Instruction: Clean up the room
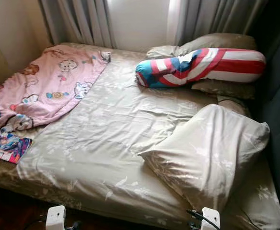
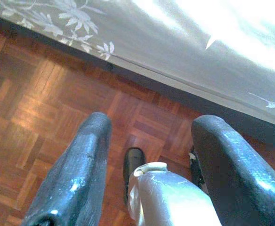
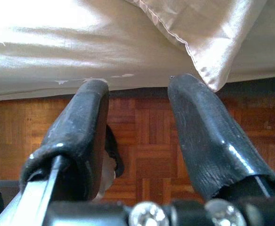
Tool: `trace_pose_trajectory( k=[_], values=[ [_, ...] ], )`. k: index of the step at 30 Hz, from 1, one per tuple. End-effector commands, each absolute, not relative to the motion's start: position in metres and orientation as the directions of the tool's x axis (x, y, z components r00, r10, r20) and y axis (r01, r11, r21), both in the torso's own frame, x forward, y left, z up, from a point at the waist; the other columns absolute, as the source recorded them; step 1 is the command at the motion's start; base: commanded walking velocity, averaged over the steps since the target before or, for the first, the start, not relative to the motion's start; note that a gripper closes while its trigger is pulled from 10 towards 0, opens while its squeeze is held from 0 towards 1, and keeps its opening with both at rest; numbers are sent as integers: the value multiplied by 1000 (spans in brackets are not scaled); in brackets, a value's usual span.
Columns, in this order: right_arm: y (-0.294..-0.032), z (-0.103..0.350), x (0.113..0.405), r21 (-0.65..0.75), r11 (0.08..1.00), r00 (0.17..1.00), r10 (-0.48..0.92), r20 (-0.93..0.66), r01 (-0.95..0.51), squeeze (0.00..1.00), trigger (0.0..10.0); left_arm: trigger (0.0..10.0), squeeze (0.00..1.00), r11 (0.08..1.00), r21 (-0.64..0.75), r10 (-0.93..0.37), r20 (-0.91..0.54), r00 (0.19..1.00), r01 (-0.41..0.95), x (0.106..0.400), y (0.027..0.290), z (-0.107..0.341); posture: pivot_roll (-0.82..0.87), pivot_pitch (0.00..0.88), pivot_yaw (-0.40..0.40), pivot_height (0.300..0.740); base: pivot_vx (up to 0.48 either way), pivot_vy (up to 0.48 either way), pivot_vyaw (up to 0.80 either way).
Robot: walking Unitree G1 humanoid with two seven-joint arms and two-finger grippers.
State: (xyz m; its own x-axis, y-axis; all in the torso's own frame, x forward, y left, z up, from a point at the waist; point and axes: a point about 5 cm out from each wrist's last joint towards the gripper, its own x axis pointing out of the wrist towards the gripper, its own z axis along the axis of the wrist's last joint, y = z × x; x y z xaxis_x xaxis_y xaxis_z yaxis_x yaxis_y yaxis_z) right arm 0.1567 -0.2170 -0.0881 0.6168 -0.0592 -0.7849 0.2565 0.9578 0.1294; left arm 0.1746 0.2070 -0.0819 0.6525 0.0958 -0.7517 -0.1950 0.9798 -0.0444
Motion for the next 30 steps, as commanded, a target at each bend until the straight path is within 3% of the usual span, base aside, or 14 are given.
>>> trace_pose_trajectory(
  k=[1,15,21,30],
  values=[
    [-217,-89,156,128,957,608,-59,-792,259,0,10000,10000,0,979,-39,99,-768,633,-200,169,209,-84,57,0,-20,740,0,0,-694],
    [-217,-89,156,130,957,609,-56,-791,258,0,10000,10000,0,982,-28,97,-773,627,-186,168,209,-85,60,0,-23,740,0,0,-694],
    [-217,-89,156,132,957,608,-55,-792,258,0,10000,10000,0,985,-17,97,-774,626,-174,168,208,-85,60,0,-22,740,0,-405,-691],
    [-217,-89,156,133,957,608,-55,-792,259,0,10000,10000,0,984,-25,94,-774,626,-178,167,206,-86,60,0,-22,740,0,0,-694]
  ],
)
